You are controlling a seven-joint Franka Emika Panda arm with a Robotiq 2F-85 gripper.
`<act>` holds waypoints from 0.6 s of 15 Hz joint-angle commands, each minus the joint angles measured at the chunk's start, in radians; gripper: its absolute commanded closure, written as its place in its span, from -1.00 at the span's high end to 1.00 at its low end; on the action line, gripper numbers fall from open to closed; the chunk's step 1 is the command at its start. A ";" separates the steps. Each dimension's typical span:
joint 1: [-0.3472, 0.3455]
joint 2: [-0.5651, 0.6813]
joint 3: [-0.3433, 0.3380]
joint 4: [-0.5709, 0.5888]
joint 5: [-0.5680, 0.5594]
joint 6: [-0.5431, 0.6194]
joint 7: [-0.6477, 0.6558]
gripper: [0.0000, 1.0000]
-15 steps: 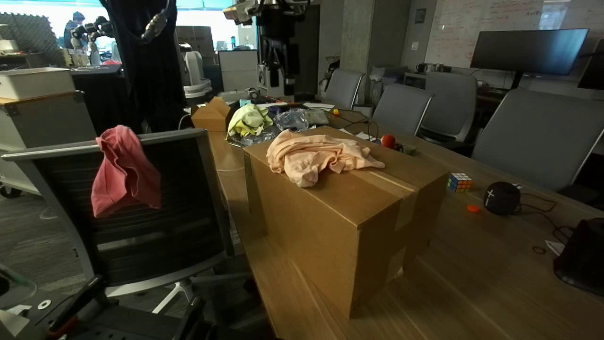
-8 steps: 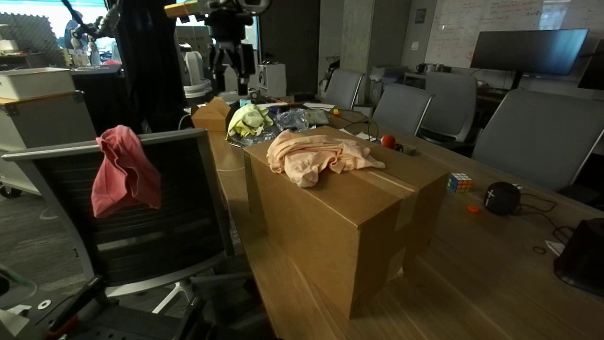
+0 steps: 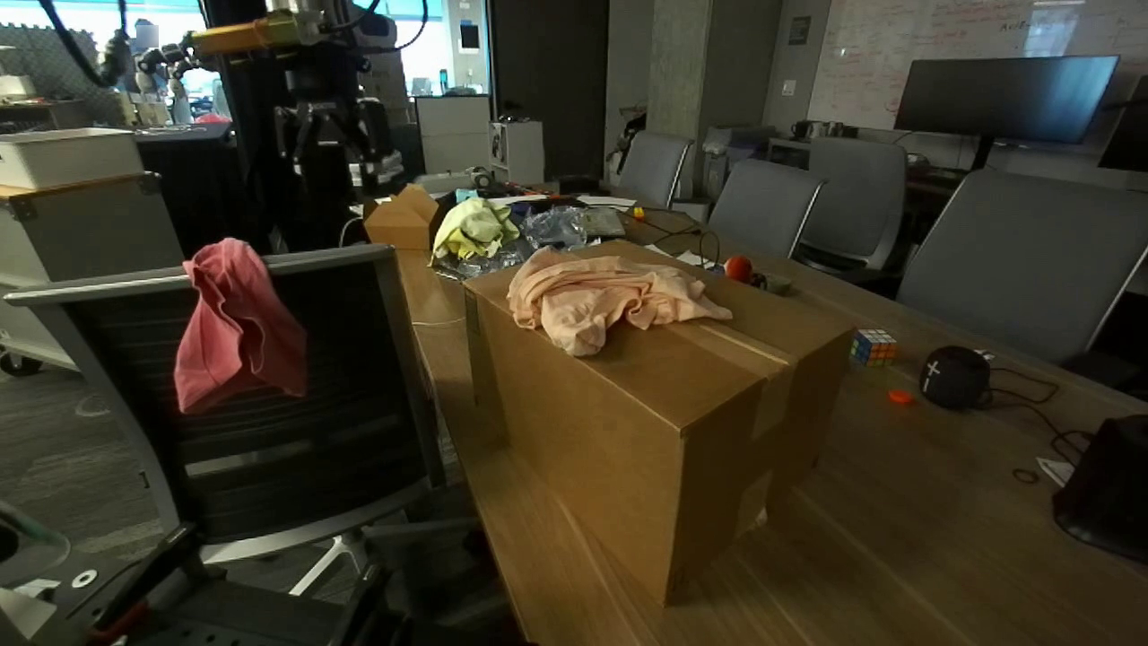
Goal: Place the t-shirts on the brown box
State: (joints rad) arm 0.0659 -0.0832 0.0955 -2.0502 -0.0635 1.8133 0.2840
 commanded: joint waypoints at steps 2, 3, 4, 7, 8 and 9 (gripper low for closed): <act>0.051 0.051 0.043 0.011 -0.007 0.010 -0.075 1.00; 0.059 0.060 0.050 0.011 -0.002 0.014 -0.086 1.00; 0.067 0.073 0.055 0.016 0.003 0.013 -0.096 1.00; 0.082 0.092 0.063 0.020 0.029 0.021 -0.140 1.00; 0.085 0.097 0.064 0.019 0.041 0.027 -0.155 1.00; 0.090 0.104 0.067 0.019 0.046 0.037 -0.169 1.00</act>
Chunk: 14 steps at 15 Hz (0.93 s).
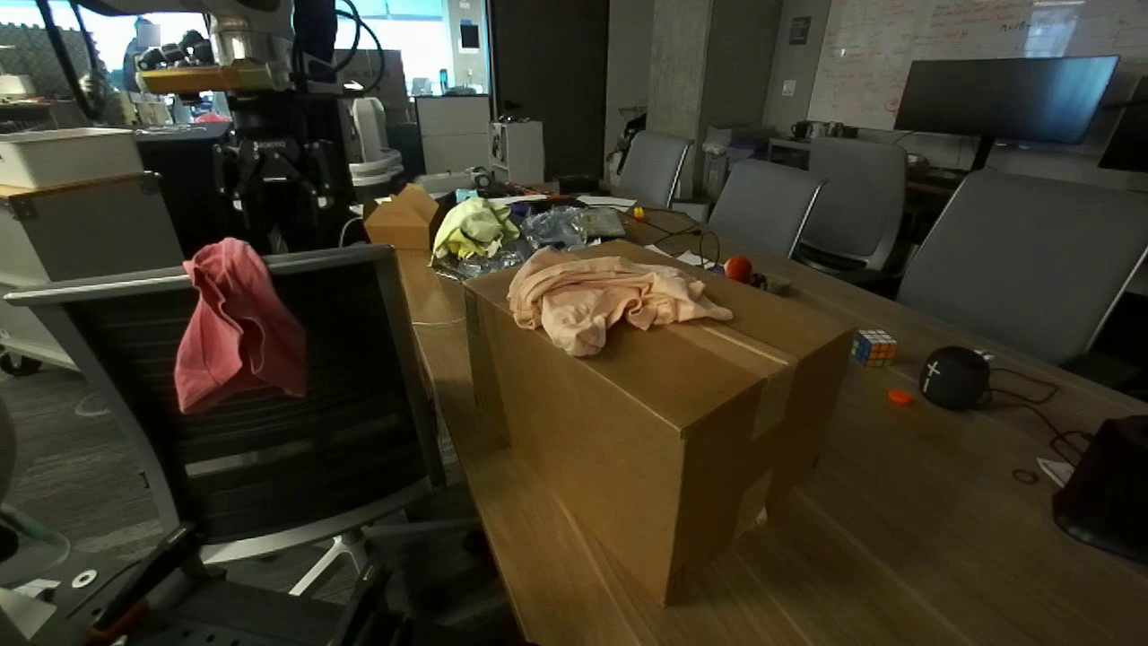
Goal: Place the t-shirts on the brown box
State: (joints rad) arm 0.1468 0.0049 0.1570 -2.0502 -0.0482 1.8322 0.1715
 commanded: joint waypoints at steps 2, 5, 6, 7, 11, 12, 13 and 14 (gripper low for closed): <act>0.017 0.035 0.011 0.026 0.036 0.026 -0.073 1.00; 0.029 0.063 0.020 0.041 0.042 0.030 -0.086 1.00; 0.032 0.070 0.023 0.046 0.045 0.028 -0.090 1.00; 0.035 0.077 0.026 0.053 0.048 0.020 -0.095 1.00; 0.048 0.103 0.041 0.083 0.062 -0.001 -0.113 1.00; 0.050 0.111 0.043 0.094 0.060 -0.010 -0.112 1.00; 0.052 0.112 0.046 0.102 0.062 -0.018 -0.115 1.00; 0.054 0.114 0.048 0.110 0.063 -0.026 -0.114 1.00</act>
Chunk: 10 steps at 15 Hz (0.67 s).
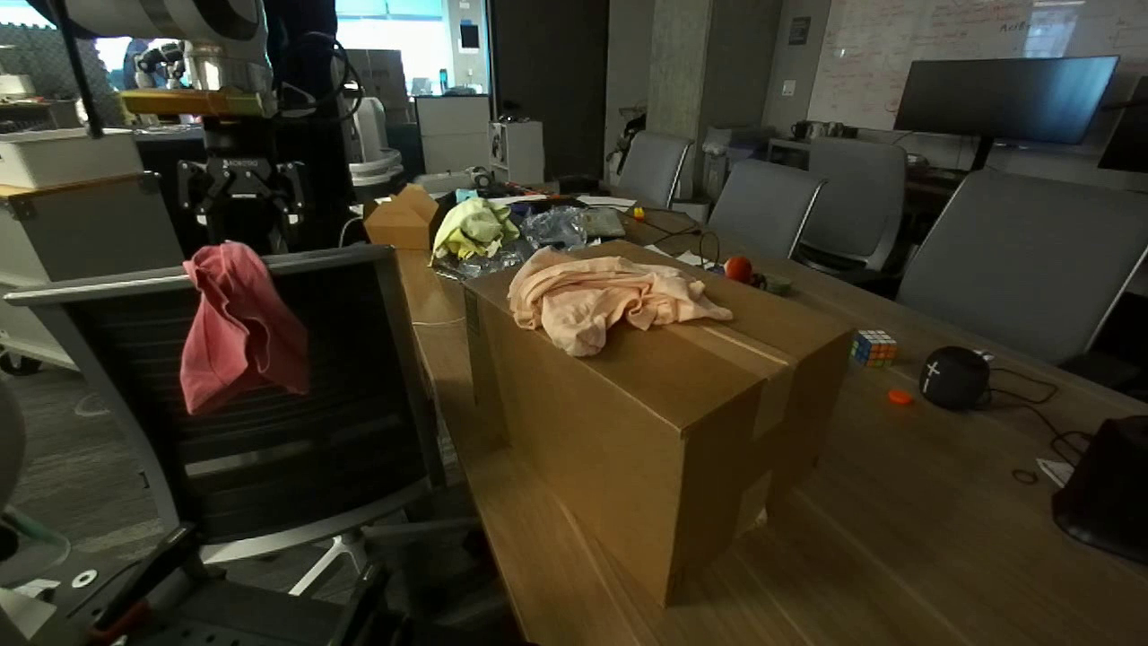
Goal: Place the t-shirts on the brown box
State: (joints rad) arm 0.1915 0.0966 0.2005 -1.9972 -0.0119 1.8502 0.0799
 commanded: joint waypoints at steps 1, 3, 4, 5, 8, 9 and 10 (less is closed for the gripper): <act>0.011 0.025 0.006 0.063 0.025 -0.047 -0.023 1.00; 0.014 0.032 0.008 0.071 0.030 -0.059 -0.023 1.00; 0.015 0.039 0.008 0.073 0.032 -0.062 -0.023 1.00; 0.014 0.045 0.008 0.075 0.035 -0.066 -0.026 1.00; 0.012 0.066 0.006 0.078 0.047 -0.073 -0.027 1.00; 0.012 0.073 0.005 0.078 0.051 -0.072 -0.026 1.00; 0.012 0.079 0.005 0.079 0.054 -0.072 -0.027 1.00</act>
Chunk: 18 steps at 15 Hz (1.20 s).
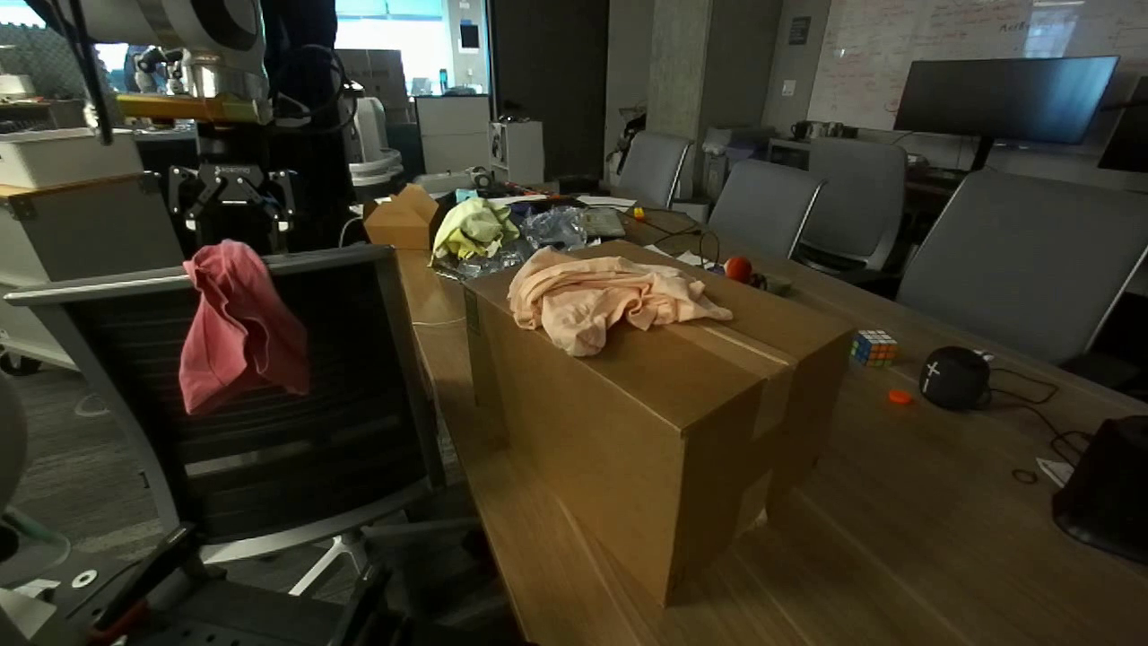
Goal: Place the t-shirts on the brown box
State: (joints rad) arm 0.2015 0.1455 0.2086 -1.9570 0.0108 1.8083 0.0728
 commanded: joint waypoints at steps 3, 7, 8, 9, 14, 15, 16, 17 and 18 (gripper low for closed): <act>0.002 0.045 -0.004 0.044 0.035 -0.030 -0.019 1.00; 0.004 0.055 -0.006 0.056 0.027 -0.041 -0.011 0.31; 0.004 0.056 -0.007 0.059 0.026 -0.040 -0.010 0.16; 0.005 0.057 -0.007 0.062 0.025 -0.042 -0.010 0.02; 0.004 0.058 -0.012 0.069 0.013 -0.033 0.003 -0.73; 0.003 0.053 -0.015 0.067 0.007 -0.029 0.011 -0.79; 0.002 0.047 -0.018 0.066 0.003 -0.025 0.019 -0.83; 0.000 0.039 -0.023 0.062 -0.003 -0.019 0.028 -0.91; -0.002 0.030 -0.029 0.060 -0.009 -0.014 0.040 -0.92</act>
State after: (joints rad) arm 0.2007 0.1848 0.1973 -1.9084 0.0197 1.7919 0.0815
